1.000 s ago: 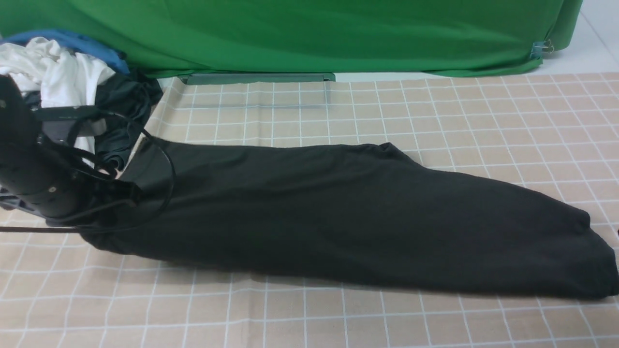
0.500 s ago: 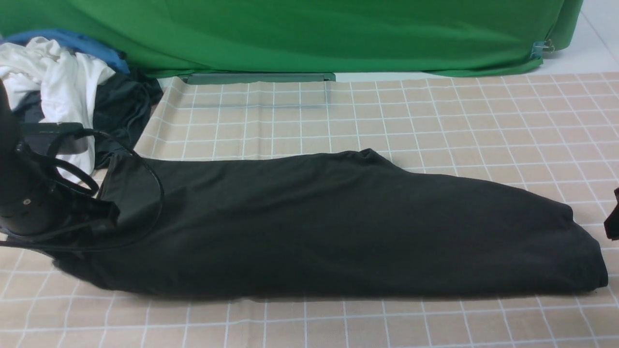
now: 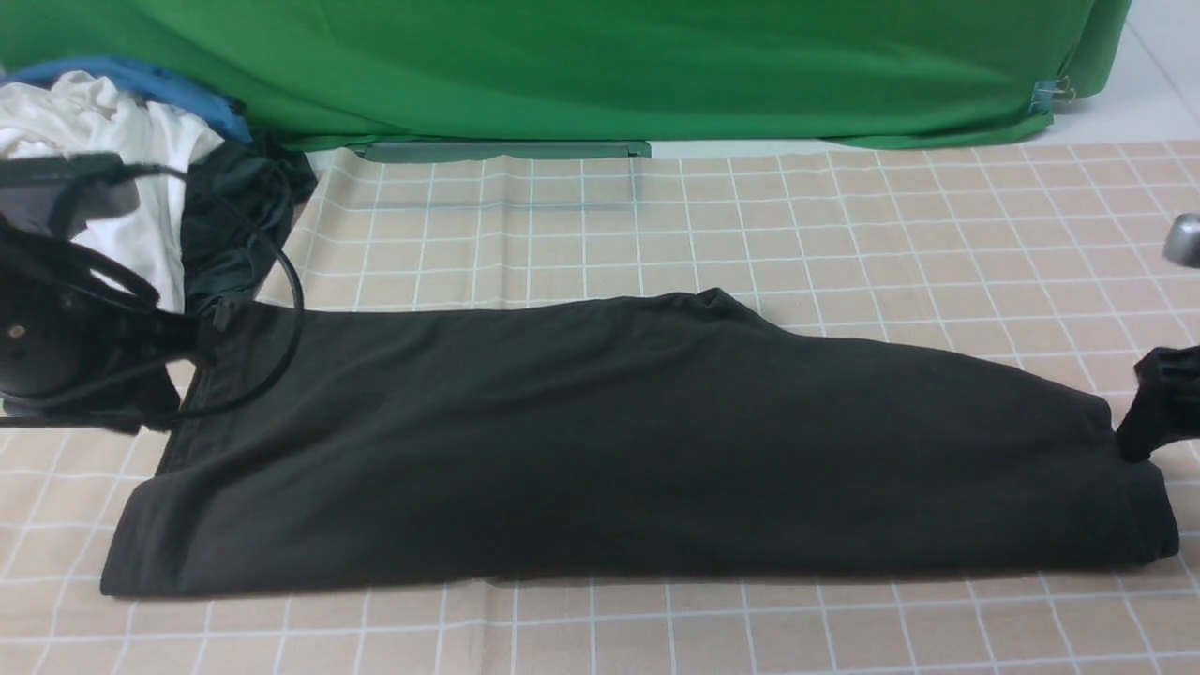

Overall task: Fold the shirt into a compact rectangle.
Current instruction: 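Pull the folded dark garment lengthwise by its ends to straighten it flat on the table, then fold the right end of the dark garment over onto its left end with the right gripper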

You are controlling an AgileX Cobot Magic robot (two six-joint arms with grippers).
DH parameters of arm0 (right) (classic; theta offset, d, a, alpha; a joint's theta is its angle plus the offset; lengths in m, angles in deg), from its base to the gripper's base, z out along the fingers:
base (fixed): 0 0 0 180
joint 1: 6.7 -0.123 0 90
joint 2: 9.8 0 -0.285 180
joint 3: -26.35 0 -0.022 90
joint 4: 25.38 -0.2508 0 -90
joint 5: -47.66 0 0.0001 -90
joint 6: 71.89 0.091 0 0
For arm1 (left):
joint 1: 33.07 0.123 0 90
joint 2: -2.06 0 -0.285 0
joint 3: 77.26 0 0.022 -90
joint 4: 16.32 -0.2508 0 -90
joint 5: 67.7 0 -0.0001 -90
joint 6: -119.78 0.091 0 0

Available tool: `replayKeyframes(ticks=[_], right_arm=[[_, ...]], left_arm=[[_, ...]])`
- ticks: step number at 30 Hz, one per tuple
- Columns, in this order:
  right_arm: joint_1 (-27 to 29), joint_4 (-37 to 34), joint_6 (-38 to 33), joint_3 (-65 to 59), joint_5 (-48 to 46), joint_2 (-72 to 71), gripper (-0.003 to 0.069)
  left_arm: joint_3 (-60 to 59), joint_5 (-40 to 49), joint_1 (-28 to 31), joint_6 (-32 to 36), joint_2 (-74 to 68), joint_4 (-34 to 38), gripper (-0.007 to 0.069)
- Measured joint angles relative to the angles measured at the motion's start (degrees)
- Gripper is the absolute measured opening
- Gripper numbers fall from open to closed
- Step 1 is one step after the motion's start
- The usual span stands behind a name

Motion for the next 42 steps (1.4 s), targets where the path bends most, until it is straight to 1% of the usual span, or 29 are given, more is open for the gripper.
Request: replayKeyframes(ticks=[2,4,8,11,14,15,16,17,18,19,21,26,29,32,35,36,37,38,39,42], right_arm=[[-1.17,0.00,0.06,0.30,0.81,2.23,0.0662],[-2.66,0.00,0.06,0.36,3.11,4.57,0.0662],[-4.53,-0.07,0.06,0.75,5.28,8.09,0.0660],[-5.74,0.52,0.06,2.44,5.50,10.31,0.0624],[-6.75,1.54,-1.22,4.03,5.16,11.46,0.0506],[-7.28,1.22,-2.47,4.56,5.07,11.86,0.0397],[-7.51,0.88,-3.22,4.87,4.70,11.92,0.0339],[-7.76,0.40,-3.95,5.23,4.06,12.00,0.0234],[-7.86,0.21,-4.34,5.60,3.25,12.00,0.0153],[-7.86,0.16,-4.34,5.87,2.92,12.00,0.0141],[-6.87,0.09,-4.52,6.82,1.30,11.48,0.0145],[-1.86,2.50,-1.84,10.32,-3.72,7.00,0.0145],[1.66,4.25,-0.75,13.63,-8.35,4.56,0.0145],[2.03,4.36,-0.57,16.83,-12.39,3.33,0.0145],[-0.40,1.91,-0.34,20.94,-15.76,2.23,0.0145],[-0.40,1.91,-0.34,21.23,-15.76,2.23,0.0145],[-3.53,0.02,0.34,24.48,-17.75,1.80,0.0145],[-5.06,-0.68,0.87,25.79,-18.26,1.69,0.0145],[-6.73,-1.10,1.28,26.43,-18.55,1.68,0.0145],[-14.08,-2.21,4.87,31.38,-18.71,1.68,0.0145]], left_arm=[[0.00,-0.05,0.00,0.68,3.34,1.45,0.0031],[0.00,-0.10,0.00,0.83,7.19,1.93,0.0015],[0.00,-0.01,0.00,0.95,12.94,1.99,0.0015],[0.00,0.06,0.00,1.01,16.73,2.11,0.0015],[0.00,0.11,0.00,1.01,18.49,2.18,0.0015],[0.00,0.16,0.00,1.01,18.71,2.18,0.0015],[0.00,0.21,0.00,1.01,18.76,2.18,0.0015],[0.00,0.30,0.00,1.01,18.76,2.24,0.0015],[0.00,0.46,0.00,1.01,18.76,2.24,0.0015],[0.00,0.54,0.00,1.09,18.76,2.24,0.0015],[0.00,0.98,0.00,1.26,18.76,2.24,0.0017],[0.00,1.93,0.00,1.31,18.76,2.46,0.0018],[0.00,1.95,0.00,1.45,18.76,2.73,0.0019],[0.00,1.95,0.00,1.65,18.76,3.11,0.0019],[0.00,1.43,0.00,2.22,18.76,4.33,0.0019],[0.00,1.43,0.00,2.20,18.76,4.34,0.0019],[0.00,1.14,0.00,2.32,18.76,5.18,0.0019],[0.00,1.10,0.00,2.32,18.76,5.45,0.0019],[0.00,1.08,0.00,2.43,18.76,5.91,0.0019],[0.00,1.08,0.00,3.73,18.76,7.80,0.0019]])
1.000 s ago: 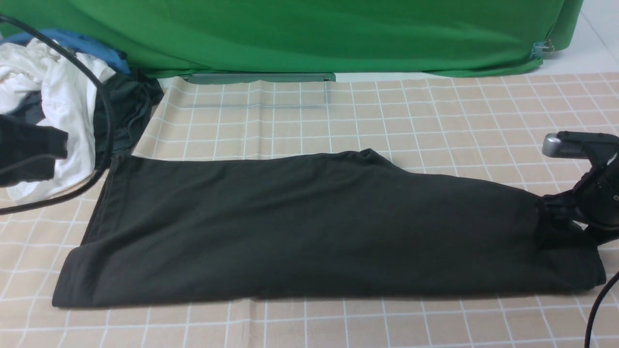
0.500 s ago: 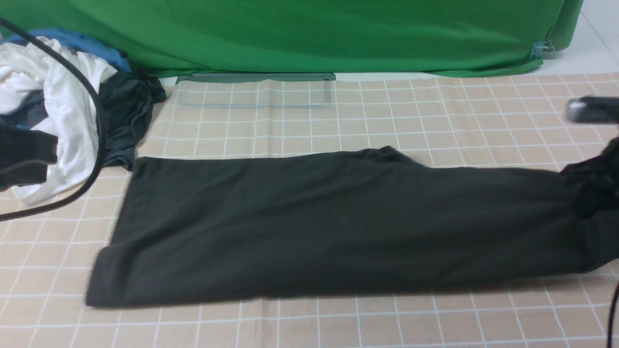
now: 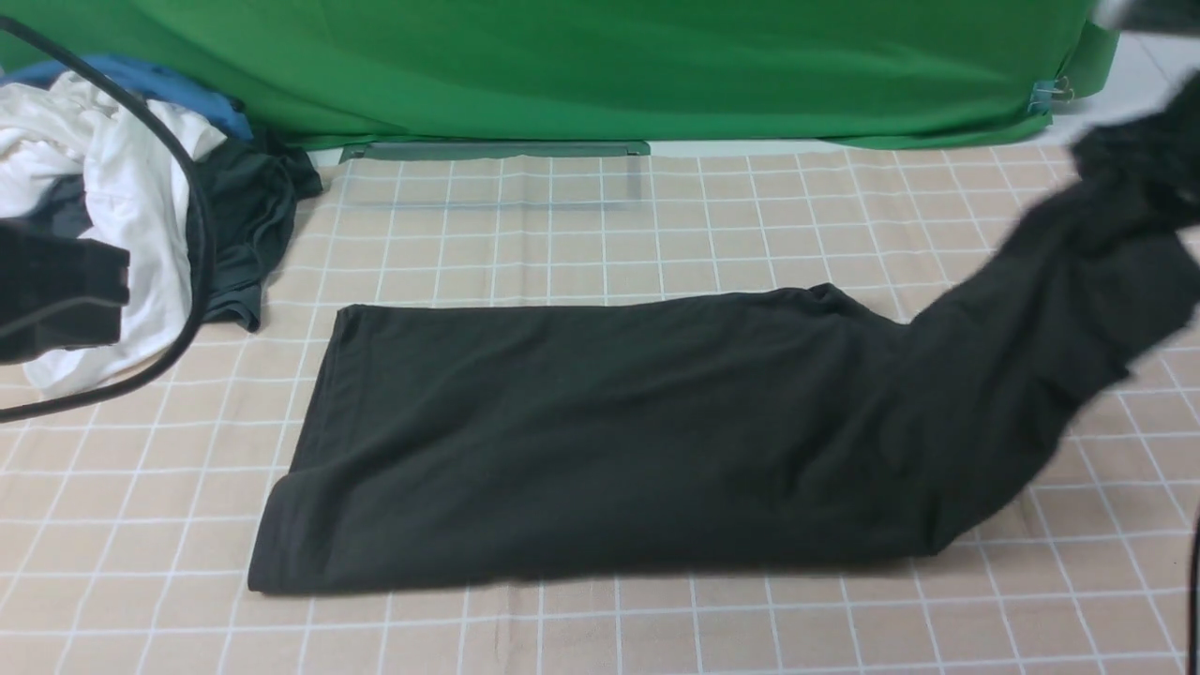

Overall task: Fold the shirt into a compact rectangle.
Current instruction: 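Fold the right end of the dark garment over onto its left end with the right gripper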

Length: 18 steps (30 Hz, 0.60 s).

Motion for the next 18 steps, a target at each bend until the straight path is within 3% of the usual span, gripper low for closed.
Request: replayKeyframes(ticks=[9,18], right_arm=[[-21.74,-5.37,6.01,14.82,4.20,6.75,0.0145],[-33.13,-6.62,11.14,30.60,5.08,22.02,0.0145]], left_arm=[[0.00,-0.48,0.00,3.20,0.00,5.30,0.0019],[0.00,-0.48,0.00,4.68,0.00,6.63,0.0019]])
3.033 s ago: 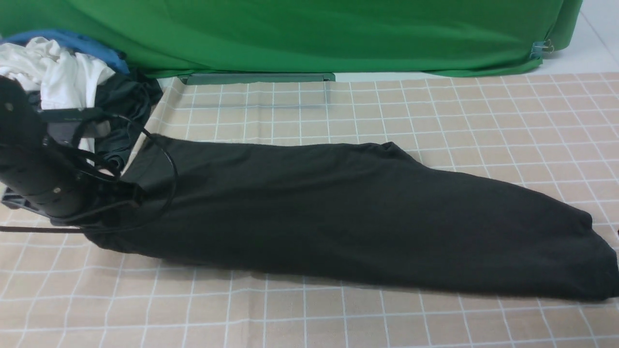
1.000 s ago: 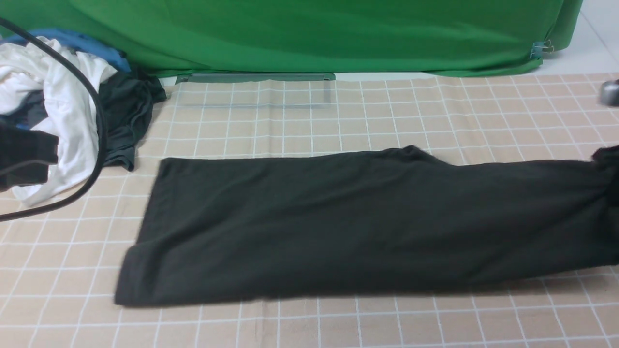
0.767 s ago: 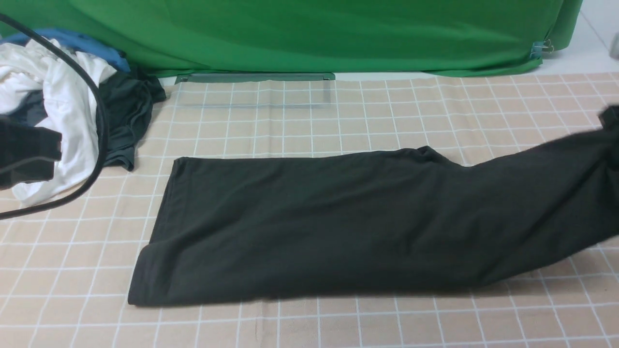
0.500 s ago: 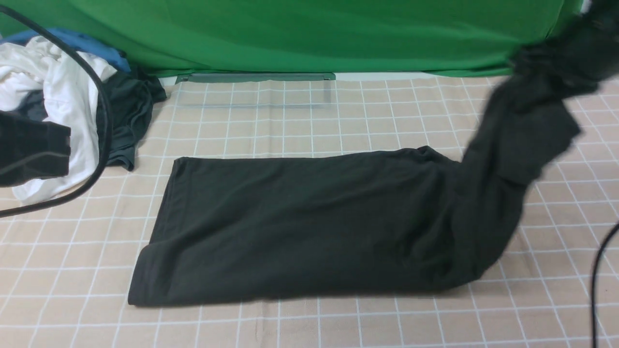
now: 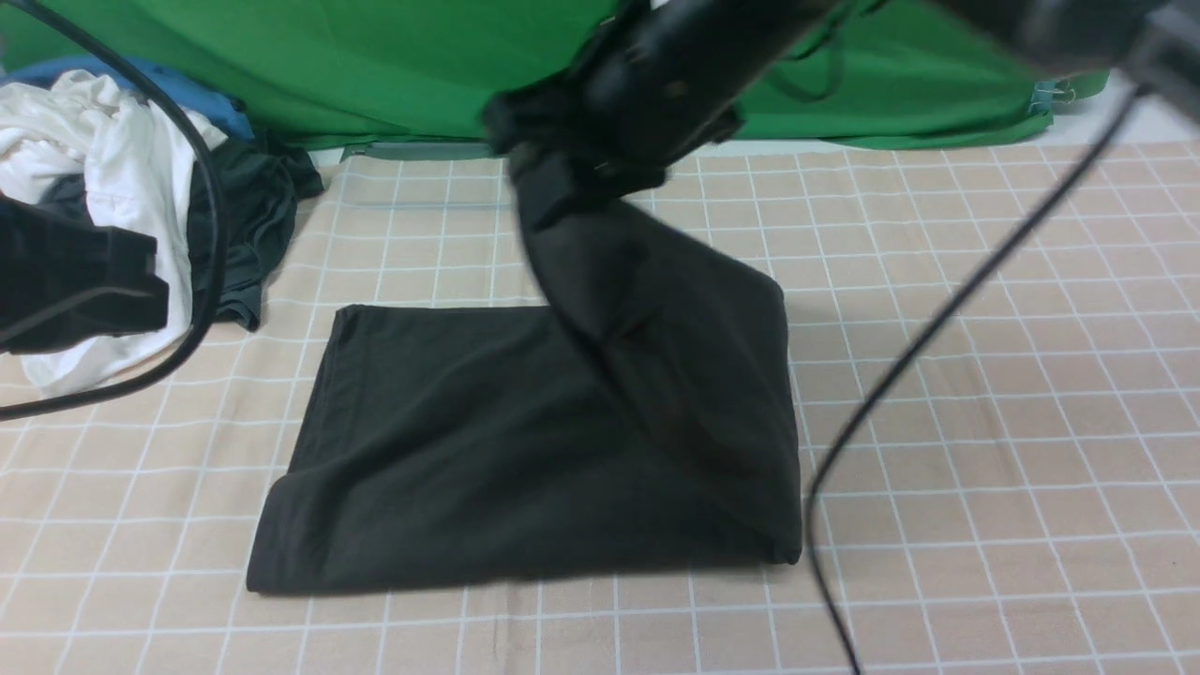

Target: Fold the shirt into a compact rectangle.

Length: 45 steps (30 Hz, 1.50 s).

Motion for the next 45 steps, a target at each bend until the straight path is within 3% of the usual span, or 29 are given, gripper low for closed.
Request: replayKeyframes(ticks=[9,13,19,23,25,27,31,33,45], right_arm=[[-5.55,-1.08,5.02,6.54,5.74,13.74,0.0145],[-7.07,-1.71,7.10,6.54,11.45,17.04,0.0192],[-8.94,-3.22,8.00,6.84,16.96,19.46,0.0461],[-8.79,-2.85,1.72,8.66,11.44,18.41,0.0517],[-8.28,-0.26,-1.48,10.60,4.75,16.89,0.0481],[-7.98,3.40,-3.03,12.01,-1.30,15.63,0.0394],[-7.48,10.50,-3.63,12.11,-6.60,13.70,0.0115],[-7.42,11.42,-3.63,11.00,-7.21,13.83,0.0048],[-10.03,8.90,-1.11,0.52,-6.21,16.50,0.0035]], left_arm=[[0.00,0.00,0.00,1.21,0.00,1.52,0.0019],[0.00,0.00,0.00,1.62,0.00,1.70,0.0019],[0.00,0.00,0.00,2.62,0.00,1.79,0.0019],[0.00,0.05,0.00,2.61,0.00,1.73,0.0019],[0.00,0.35,0.00,2.63,0.00,1.73,0.0019],[0.00,0.67,0.00,2.68,0.00,1.73,0.0019],[0.00,0.72,0.00,2.70,0.00,1.73,0.0019],[0.00,0.72,0.00,2.70,0.00,1.53,0.0019],[0.00,0.84,0.00,2.70,0.00,0.68,0.0019]])
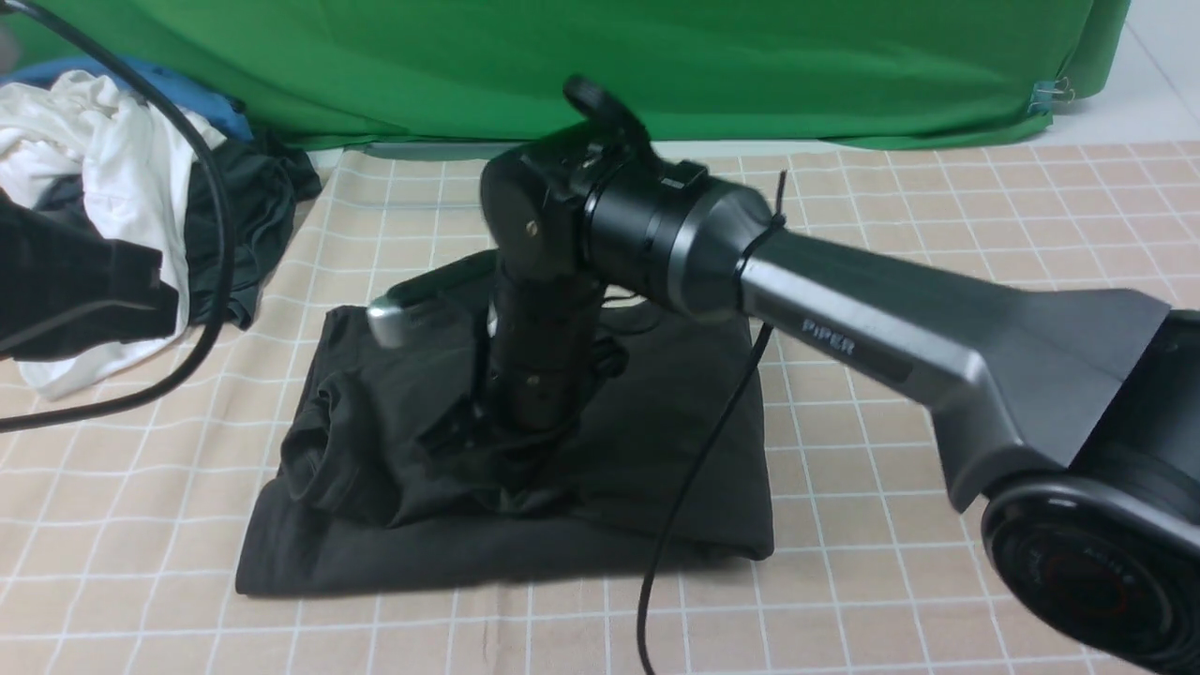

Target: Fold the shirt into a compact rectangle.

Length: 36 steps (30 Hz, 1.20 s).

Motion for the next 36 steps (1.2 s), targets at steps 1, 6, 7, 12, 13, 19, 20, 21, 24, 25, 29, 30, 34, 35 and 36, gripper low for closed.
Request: replayKeyframes(ticks=[1,6,7,12,13,19,20,21,24,25,29,30,34,35,36], right_arm=[[-0.77,-0.43,0.00,-0.04,0.88,0.05,0.0035],[-3.35,-1.11,-1.26,0.10,2.91,0.05,0.0036],[-3.41,-1.15,-1.66,0.46,2.71,0.10,0.0038],[-1.93,-0.81,-3.42,4.29,-0.73,-0.62,0.0038],[-1.22,-0.73,-3.78,4.49,-0.87,-1.48,0.0038],[3.88,-0.25,-4.62,-2.31,-0.90,-10.95,0.0037],[4.72,-0.24,-5.05,-5.05,-0.97,-12.85,0.0037],[5.48,-0.10,-5.41,-7.37,-1.02,-14.49,0.0037],[6.59,-0.05,-5.41,-14.40,-0.61,-16.68,0.0037],[6.77,-0.05,-5.41,-17.49,0.53,-16.88,0.0037],[6.34,-0.18,-5.41,-25.84,7.20,-15.87,0.0037],[6.28,-0.24,-5.41,-26.10,7.55,-15.76,0.0037],[6.23,-1.53,-5.41,-28.77,7.66,-13.83,0.0037],[6.23,-1.66,-5.72,-28.90,7.57,-13.78,0.0037],[6.23,-1.66,-5.86,-28.90,7.47,-14.06,0.0037]], left_arm=[[0.00,-0.17,0.00,0.00,0.00,0.00,0.0019],[0.00,-0.80,0.00,-0.78,0.00,0.00,0.0019],[0.00,-0.85,0.00,-1.33,0.00,0.00,0.0019],[0.00,-0.97,0.00,-2.38,0.00,0.19,0.0019],[0.00,-0.97,0.00,-2.84,0.00,0.22,0.0019],[0.00,-0.97,0.00,-4.23,0.00,0.22,0.0019],[0.00,-0.97,0.00,-4.31,0.00,0.22,0.0019],[0.00,-0.97,0.00,-4.31,0.00,0.22,0.0019],[0.00,-0.97,0.00,-4.35,0.00,0.22,0.0019],[0.00,-0.97,0.00,-4.36,0.00,0.22,0.0019],[0.00,-1.03,0.00,-4.41,0.00,0.34,0.0019],[0.00,-1.08,0.00,-4.41,0.00,0.34,0.0019],[0.00,-1.07,0.00,-4.41,0.00,0.23,0.0019],[0.00,-1.09,0.00,-4.41,0.00,0.18,0.0019],[0.00,-1.21,0.00,-4.41,0.00,0.18,0.0019]])
